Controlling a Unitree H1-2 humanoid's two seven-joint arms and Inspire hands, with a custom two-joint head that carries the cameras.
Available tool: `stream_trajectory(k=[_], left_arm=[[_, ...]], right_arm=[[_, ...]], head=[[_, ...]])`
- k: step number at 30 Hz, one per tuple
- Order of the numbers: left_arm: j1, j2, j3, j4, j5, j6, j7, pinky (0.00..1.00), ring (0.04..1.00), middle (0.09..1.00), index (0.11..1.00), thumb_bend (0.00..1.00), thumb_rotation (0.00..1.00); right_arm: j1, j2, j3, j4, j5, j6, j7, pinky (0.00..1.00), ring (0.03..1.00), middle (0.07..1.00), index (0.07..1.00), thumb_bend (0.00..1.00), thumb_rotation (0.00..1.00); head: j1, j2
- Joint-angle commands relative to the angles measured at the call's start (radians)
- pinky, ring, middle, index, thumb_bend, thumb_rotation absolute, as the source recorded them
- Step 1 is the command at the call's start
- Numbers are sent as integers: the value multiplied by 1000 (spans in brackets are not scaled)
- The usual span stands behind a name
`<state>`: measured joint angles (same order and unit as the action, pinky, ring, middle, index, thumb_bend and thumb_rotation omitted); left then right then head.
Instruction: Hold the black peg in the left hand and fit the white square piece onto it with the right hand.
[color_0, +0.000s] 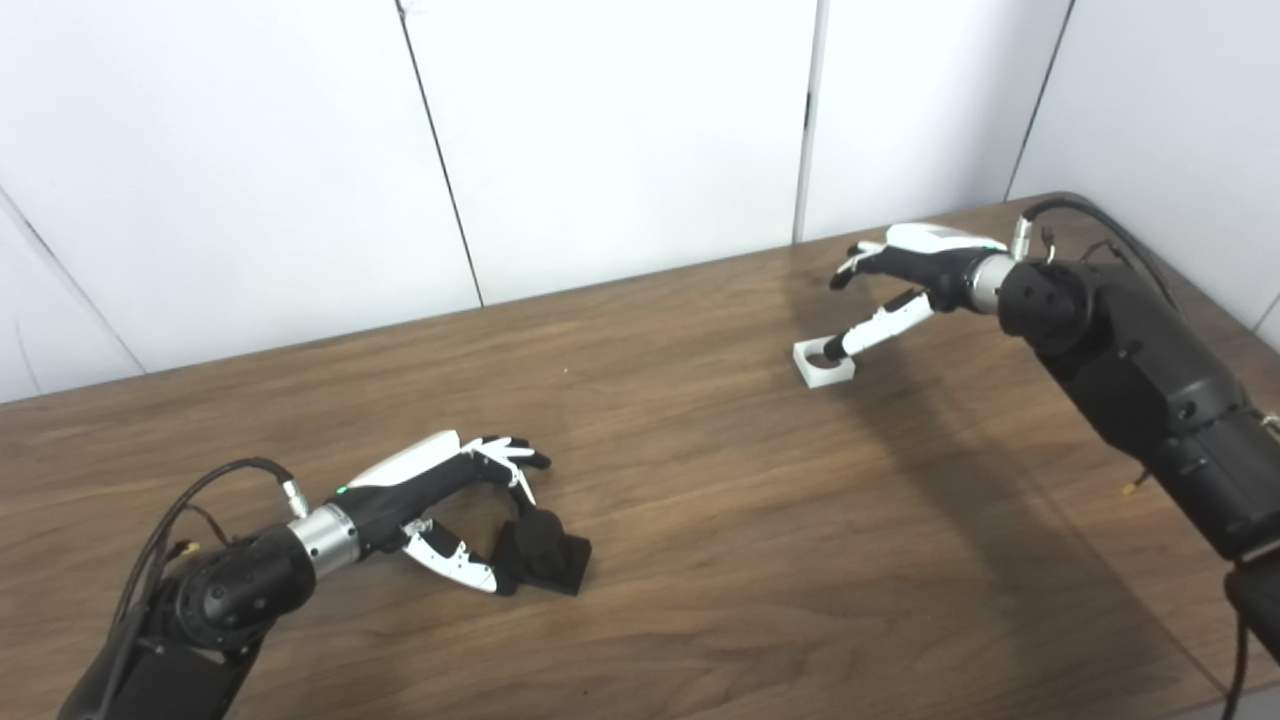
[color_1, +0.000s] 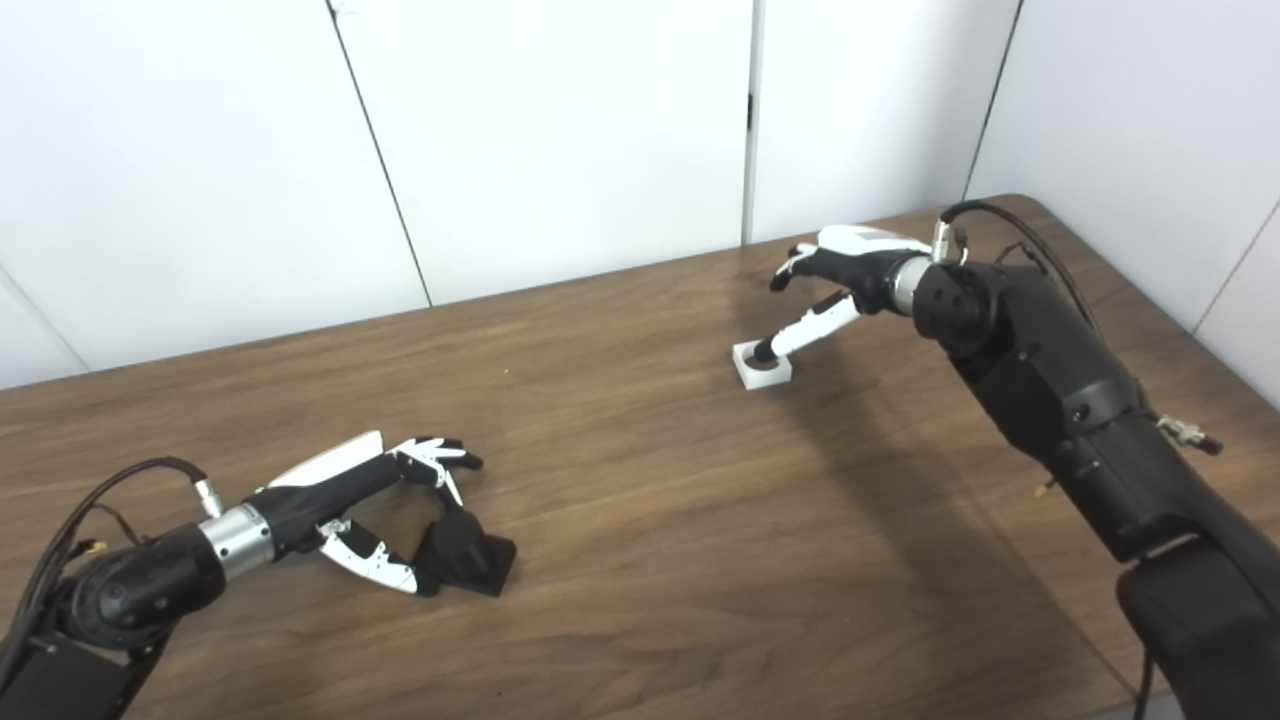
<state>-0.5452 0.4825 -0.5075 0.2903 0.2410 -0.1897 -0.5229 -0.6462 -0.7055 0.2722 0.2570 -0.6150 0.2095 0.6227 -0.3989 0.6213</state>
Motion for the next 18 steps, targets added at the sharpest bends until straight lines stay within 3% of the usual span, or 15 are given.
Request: stream_trajectory(k=[1, 12, 18], left_arm=[[61, 21, -46, 23, 25, 42, -107, 993, 986, 918, 489, 520, 54], [52, 5, -49, 69, 31, 3, -93, 994, 981, 915, 489, 520, 57], [53, 9, -43, 62, 30, 19, -97, 994, 990, 917, 489, 520, 60]], right_arm=[[-60, -24, -4, -17, 8, -16, 2, 1000, 1000, 1000, 839, 1000, 609], [-20, 0, 23, 10, 27, -29, -13, 1000, 1000, 1000, 843, 1000, 571], [-7, 17, 39, 28, 16, -44, -38, 1000, 1000, 1000, 847, 992, 510]], head=[[3, -5], [31, -4], [33, 1]])
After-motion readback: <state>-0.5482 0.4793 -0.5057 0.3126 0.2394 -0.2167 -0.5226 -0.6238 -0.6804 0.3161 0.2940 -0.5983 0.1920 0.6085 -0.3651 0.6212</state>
